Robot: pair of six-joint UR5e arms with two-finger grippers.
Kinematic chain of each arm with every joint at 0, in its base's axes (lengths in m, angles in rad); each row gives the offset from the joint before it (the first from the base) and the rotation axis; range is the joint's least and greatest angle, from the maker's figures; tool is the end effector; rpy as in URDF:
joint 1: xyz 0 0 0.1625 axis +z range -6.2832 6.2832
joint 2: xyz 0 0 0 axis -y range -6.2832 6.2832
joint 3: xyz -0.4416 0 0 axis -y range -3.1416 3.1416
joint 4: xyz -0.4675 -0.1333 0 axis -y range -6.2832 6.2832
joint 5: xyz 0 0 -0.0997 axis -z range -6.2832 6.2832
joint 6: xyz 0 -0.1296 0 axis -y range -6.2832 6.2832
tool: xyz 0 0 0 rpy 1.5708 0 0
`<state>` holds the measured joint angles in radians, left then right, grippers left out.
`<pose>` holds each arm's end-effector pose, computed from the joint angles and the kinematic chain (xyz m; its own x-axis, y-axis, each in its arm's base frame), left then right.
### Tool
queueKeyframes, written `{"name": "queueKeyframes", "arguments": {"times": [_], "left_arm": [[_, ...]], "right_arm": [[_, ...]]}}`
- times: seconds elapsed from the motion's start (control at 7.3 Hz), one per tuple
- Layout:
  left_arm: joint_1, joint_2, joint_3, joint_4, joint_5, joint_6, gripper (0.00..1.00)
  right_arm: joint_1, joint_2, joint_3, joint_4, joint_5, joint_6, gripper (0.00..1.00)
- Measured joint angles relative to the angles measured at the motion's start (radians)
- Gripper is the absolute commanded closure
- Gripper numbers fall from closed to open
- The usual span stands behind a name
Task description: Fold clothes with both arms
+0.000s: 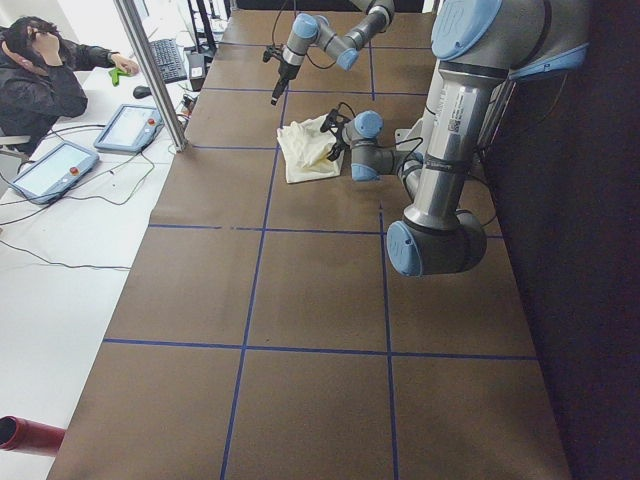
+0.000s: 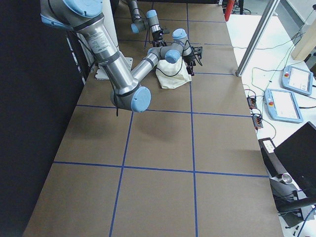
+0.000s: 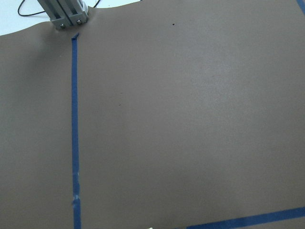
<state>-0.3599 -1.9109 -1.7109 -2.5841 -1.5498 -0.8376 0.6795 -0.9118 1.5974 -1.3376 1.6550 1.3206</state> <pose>0.6061 -0.3734 0.2734 0.3024 0.6011 -0.7397 0.2278 0.7080 0.6685 -0.5418 -0.5951 0.2148 0.5995 0.1671 0.7828 -0.4394 0.8861 0.1474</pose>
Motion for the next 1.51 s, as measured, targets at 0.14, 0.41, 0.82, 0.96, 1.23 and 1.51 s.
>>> {"name": "queueKeyframes", "arguments": {"times": [0.14, 0.41, 0.82, 0.96, 1.23, 1.51], "left_arm": [[0.001, -0.002, 0.014, -0.016, 0.014, 0.025, 0.0], [0.006, -0.016, 0.065, -0.047, 0.022, 0.038, 0.0], [0.011, -0.074, 0.169, -0.098, 0.019, 0.04, 0.0], [0.012, -0.076, 0.171, -0.109, 0.016, 0.039, 0.0], [0.014, -0.066, 0.168, -0.134, 0.012, 0.036, 0.0], [0.015, -0.053, 0.165, -0.142, -0.034, 0.036, 0.0]], "right_arm": [[0.0, -0.005, 0.002, 0.0, -0.001, 0.0, 0.0], [0.001, -0.013, 0.007, 0.0, -0.001, 0.0, 0.0], [0.003, -0.025, 0.02, 0.0, -0.001, -0.001, 0.0], [0.003, -0.033, 0.029, 0.0, 0.0, -0.001, 0.0], [0.003, -0.039, 0.037, 0.0, 0.001, -0.001, 0.0], [0.003, -0.042, 0.038, 0.0, -0.001, -0.001, 0.0]]}}
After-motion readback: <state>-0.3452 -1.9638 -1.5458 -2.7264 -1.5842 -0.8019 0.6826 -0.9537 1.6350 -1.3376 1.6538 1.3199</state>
